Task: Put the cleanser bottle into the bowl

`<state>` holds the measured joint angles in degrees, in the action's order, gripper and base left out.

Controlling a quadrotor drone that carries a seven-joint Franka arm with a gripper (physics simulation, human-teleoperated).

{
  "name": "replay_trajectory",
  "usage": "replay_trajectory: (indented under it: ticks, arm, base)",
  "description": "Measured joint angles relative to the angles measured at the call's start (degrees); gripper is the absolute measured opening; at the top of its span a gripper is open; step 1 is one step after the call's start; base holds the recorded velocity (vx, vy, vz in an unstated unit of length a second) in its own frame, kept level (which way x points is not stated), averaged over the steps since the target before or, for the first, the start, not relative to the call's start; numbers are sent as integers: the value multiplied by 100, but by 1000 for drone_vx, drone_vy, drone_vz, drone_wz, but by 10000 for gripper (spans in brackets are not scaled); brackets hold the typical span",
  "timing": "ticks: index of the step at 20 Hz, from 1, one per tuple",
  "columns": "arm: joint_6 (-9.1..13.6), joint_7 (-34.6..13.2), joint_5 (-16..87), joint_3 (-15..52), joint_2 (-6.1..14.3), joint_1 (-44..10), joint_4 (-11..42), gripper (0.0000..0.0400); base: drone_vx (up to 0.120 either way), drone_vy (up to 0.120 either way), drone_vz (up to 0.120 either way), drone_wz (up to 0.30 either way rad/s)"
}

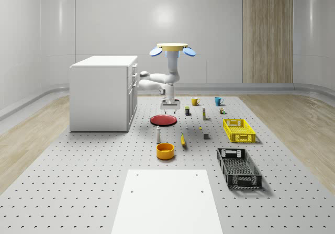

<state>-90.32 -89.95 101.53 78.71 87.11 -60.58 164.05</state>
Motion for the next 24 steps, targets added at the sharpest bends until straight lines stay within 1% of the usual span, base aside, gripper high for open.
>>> replay_trajectory:
  ticks: [6,10,15,19,24]
  arm:
    - [-101,538,-59,32,95,440,-98,400]
    - [-222,797,68,-122,153,611,-198,400]
    - [-425,937,418,-515,203,645,-337,400]
    - [-569,981,683,-810,219,613,-446,400]
    - [-677,1139,804,-959,240,675,-564,400]
  base:
    - [0,0,0,0]
    - [0,0,0,0]
    - [0,0,0,0]
    - [110,0,0,0]
    - [0,0,0,0]
